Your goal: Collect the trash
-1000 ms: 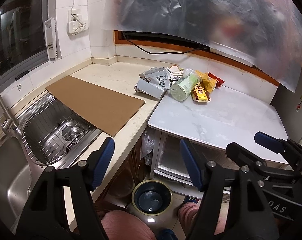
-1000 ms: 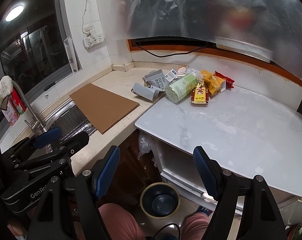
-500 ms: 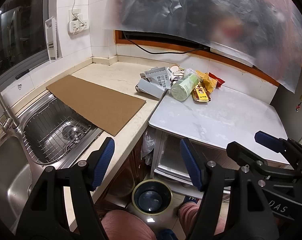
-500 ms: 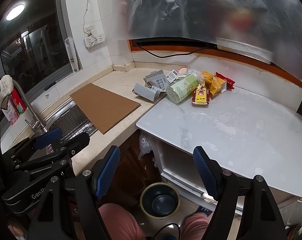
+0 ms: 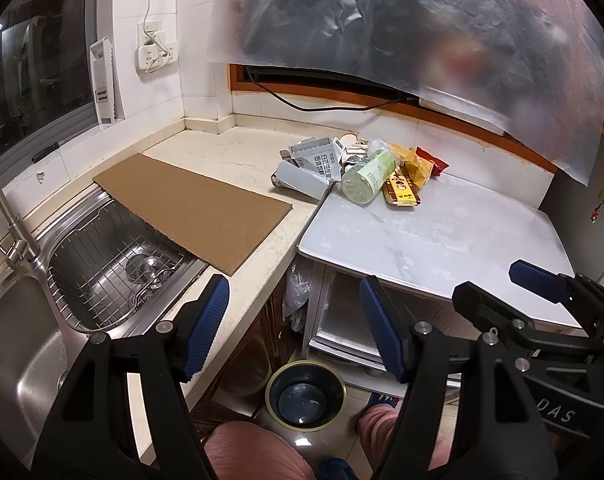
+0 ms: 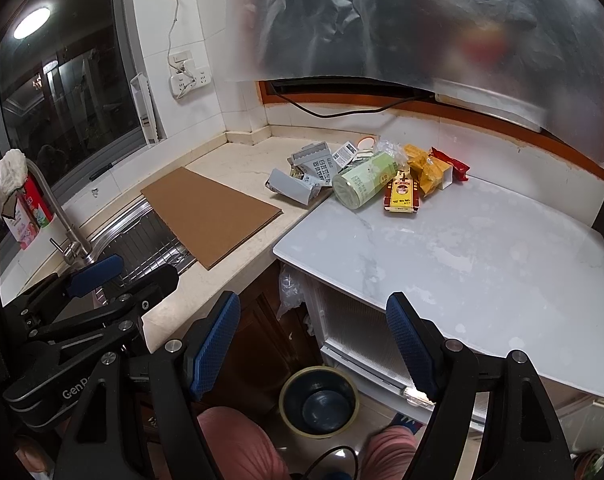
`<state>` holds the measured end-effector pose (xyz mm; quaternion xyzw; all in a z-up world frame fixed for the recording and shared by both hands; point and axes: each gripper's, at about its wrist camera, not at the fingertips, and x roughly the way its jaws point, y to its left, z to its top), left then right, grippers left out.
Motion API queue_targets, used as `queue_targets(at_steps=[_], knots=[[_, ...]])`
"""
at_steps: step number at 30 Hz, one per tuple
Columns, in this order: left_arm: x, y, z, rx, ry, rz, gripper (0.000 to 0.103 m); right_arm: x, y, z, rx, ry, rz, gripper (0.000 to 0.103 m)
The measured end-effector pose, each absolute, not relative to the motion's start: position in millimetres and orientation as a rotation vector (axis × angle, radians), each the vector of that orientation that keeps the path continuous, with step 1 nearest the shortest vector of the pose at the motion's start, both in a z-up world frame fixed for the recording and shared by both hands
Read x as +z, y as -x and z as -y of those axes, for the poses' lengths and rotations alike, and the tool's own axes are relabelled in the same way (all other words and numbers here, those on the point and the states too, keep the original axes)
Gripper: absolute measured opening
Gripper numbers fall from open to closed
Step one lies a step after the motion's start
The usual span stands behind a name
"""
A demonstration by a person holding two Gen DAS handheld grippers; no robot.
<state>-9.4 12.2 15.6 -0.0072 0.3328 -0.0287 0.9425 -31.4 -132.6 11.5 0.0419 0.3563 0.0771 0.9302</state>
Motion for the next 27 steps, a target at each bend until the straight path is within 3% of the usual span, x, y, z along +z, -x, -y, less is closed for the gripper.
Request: queue_targets(at_steps=[27], knots=[[31.6,-7.1,-23.9,-0.087,0.037,-0.671,0.065,28.7,26.6,117.6,0.167,-0.063,-0.703,0.077]])
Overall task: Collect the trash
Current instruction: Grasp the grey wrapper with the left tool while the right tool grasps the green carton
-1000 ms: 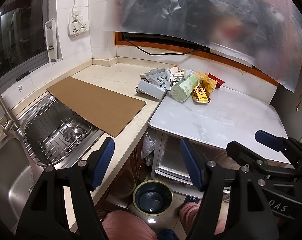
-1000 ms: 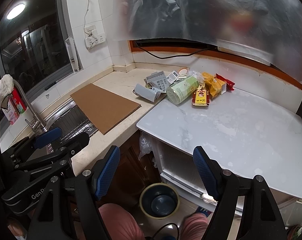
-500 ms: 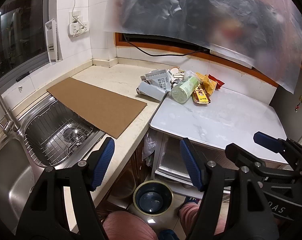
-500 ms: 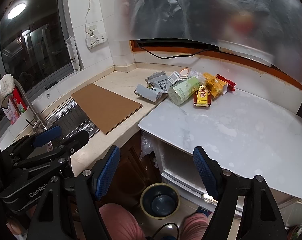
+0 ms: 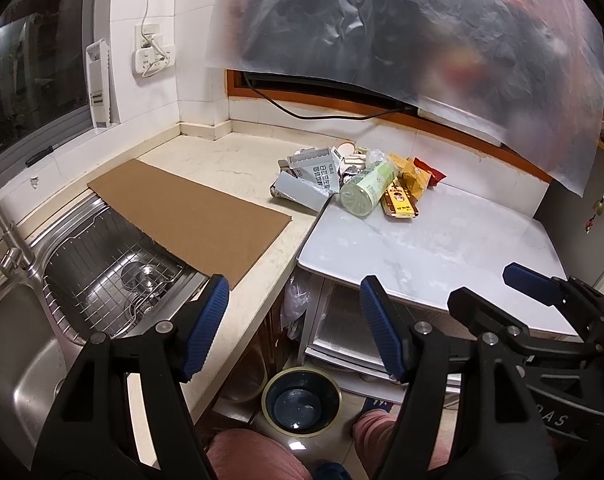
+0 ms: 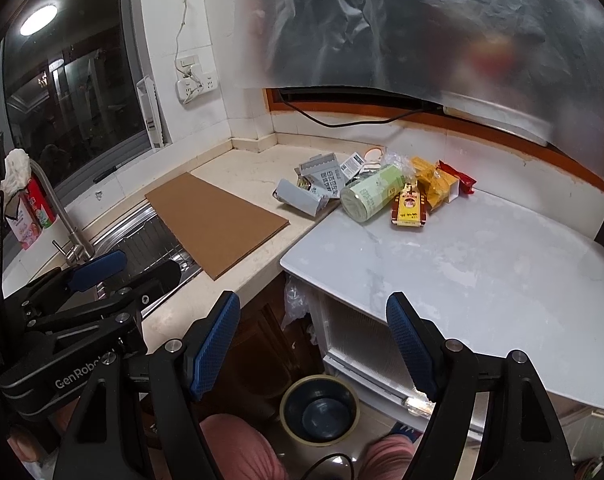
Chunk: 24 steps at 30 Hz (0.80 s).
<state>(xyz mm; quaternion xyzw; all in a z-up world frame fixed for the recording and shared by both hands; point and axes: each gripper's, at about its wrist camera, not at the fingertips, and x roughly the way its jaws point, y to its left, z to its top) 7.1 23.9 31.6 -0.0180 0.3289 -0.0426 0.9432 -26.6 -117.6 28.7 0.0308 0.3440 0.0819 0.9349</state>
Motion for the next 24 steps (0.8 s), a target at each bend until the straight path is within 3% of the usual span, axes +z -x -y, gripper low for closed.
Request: queue_targets(at_steps=[10,24], knots=[[27.2,-69.9,-26.5,-0.066,0.047,-0.714,0.065,28.5,-20.3,131.8,0.139,-0.042,-0.690,0.077],[-9.0,-207.7,-26.7,-0.084,0.103,-0.816,0.065,-11.0,-172.8,172.9,0.126,-0.102,-0.784,0.077]])
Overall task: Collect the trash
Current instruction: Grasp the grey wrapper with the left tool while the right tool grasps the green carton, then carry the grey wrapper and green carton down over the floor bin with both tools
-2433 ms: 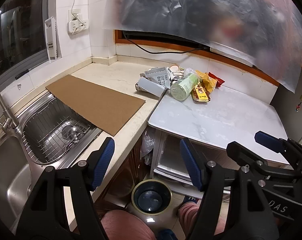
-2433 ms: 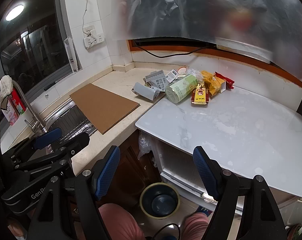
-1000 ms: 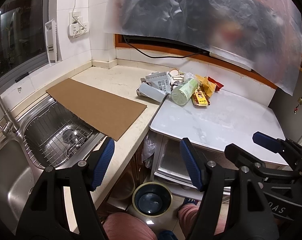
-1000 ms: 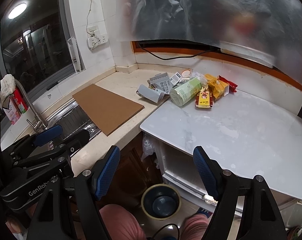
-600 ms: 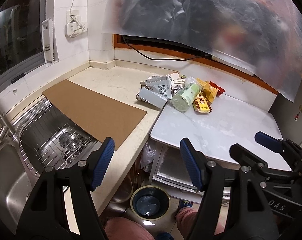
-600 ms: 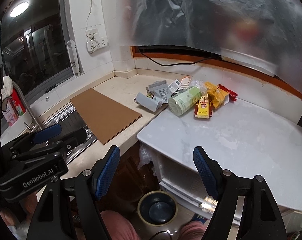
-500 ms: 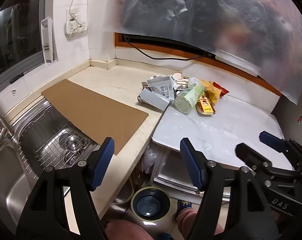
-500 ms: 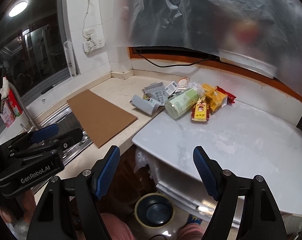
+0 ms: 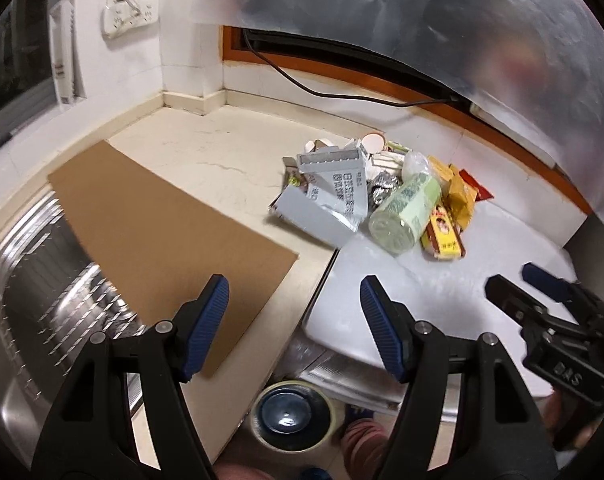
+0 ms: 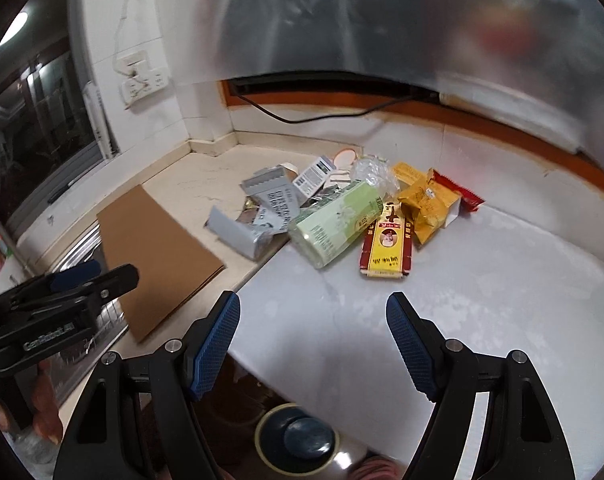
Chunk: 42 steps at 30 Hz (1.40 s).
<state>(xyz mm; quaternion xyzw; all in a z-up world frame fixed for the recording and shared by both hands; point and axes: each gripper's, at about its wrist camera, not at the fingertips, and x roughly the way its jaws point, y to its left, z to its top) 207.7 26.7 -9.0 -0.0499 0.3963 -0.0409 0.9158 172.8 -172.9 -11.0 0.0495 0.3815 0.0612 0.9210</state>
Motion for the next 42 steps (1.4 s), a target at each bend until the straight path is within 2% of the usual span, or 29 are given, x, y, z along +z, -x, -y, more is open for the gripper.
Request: queue_targets(at_steps=[13,20,34,36,37,39,41,42], knots=[[-60.0,-324.8,-29.7,-0.117,0.344,-0.951,0.065,-63.4,-322.3,227.8,0.179,-0.504,-0.906,0.077],[-83.8,-354.0,-25.2,-0.083,0.378,-1.018,0.065,-85.6,-379.0,236.4,0.118,-0.587,-0.970,0.077],[-116.1,-381.5,-15.1,-0.041,0.439,-1.062,0.065,-138.7,-419.0,213.5,0.119,-0.649,-1.039,0.077],[-119.5,-383.9,-16.7,-0.042,0.475,-1.052,0.065,-141.1,-419.4,208.8,0.122,-0.655,-1.035,0.069],[-120.5,-384.7,-18.1,-0.040,0.496,-1.041,0.064,-142.3,-419.3,206.5,0.128,-0.659,-1.034,0.067],[-120.2,-383.9,-19.4,-0.038,0.516,-1.018,0.046,-143.4,-417.7,203.6,0.135,-0.662,-1.023,0.067],[-117.2,-382.8,-18.3,-0.031,0.505,-0.999,0.033,-144.7,-414.5,200.8,0.137,-0.668,-1.007,0.065],[-114.5,-381.2,-17.6,-0.025,0.491,-0.986,0.030,-144.8,-412.7,199.4,0.138,-0.668,-1.000,0.064]])
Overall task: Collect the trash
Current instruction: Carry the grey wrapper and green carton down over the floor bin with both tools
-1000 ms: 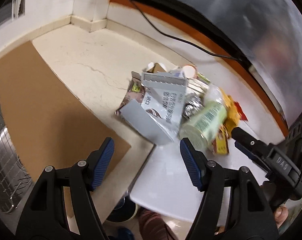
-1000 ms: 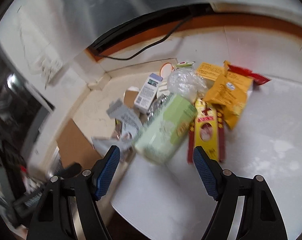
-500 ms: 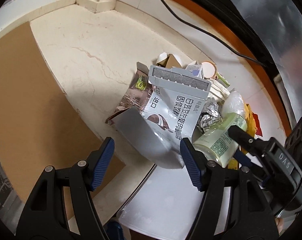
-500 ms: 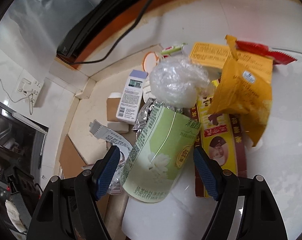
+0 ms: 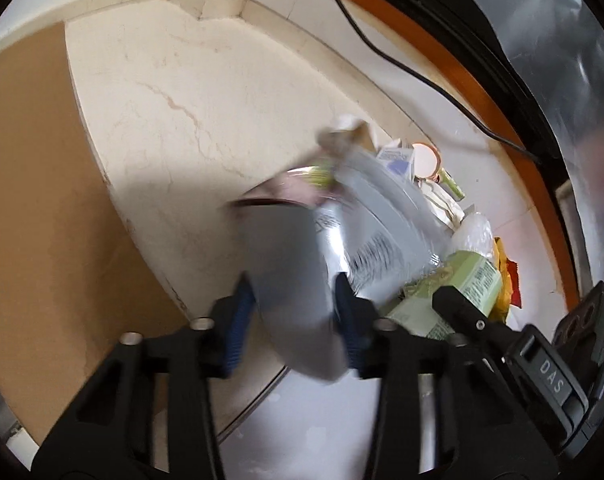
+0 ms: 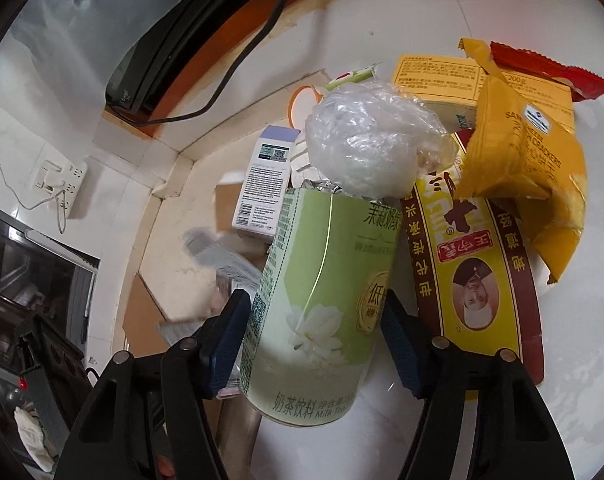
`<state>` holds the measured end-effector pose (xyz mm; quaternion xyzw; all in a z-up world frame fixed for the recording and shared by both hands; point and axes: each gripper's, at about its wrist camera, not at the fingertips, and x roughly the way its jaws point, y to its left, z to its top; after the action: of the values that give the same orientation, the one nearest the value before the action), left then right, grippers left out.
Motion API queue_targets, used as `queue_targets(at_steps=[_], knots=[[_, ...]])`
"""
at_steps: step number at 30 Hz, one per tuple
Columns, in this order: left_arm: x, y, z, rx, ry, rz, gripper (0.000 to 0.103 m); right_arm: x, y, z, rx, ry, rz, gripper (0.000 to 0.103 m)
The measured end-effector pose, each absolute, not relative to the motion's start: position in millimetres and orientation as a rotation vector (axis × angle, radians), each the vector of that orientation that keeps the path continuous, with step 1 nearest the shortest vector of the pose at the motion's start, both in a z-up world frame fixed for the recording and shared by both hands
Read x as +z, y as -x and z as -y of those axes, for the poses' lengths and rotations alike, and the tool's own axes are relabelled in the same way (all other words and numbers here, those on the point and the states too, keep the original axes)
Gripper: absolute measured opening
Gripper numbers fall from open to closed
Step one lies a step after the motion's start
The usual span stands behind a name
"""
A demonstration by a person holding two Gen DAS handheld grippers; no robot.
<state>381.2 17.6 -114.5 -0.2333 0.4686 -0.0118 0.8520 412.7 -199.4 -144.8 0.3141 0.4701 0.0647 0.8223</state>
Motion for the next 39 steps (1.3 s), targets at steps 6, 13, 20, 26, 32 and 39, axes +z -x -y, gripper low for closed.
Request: queue_targets(at_steps=[6,13,20,26,32,39], knots=[[-91.8,-359.5,-25.4,-0.018,0.470,-0.889,0.030,-135.4,-391.7,193.5,0.197,-0.670,-0.956,0.063],[-49.1,-299.7,-48.6,-0.034,0.447,-0.760,0.029,-102.0,-338.4,178.4,0.263,-0.625,-0.890,0.063],[-11.5,-194.4,-67.3,-0.037,0.348,-0.627,0.028,-85.4,-253.8,159.1,0.382,-0.522,-0.823,0.063],[-15.2,-100.8,-72.1,-0.029,0.228,-0.565,0.027,-105.0,-172.9,127.8,0.479,-0.359,-0.806,0.063],[-62.0,-35.9,-61.8,0.013,0.091,-0.592,0.027,-149.3,-96.9,92.0,0.508,-0.189,-0.862,0.063],[-142.4,-26.5,-44.7,0.021,0.003,-0.762,0.027,-249.8,-69.9,90.7,0.471,-0.157,-1.043,0.063]])
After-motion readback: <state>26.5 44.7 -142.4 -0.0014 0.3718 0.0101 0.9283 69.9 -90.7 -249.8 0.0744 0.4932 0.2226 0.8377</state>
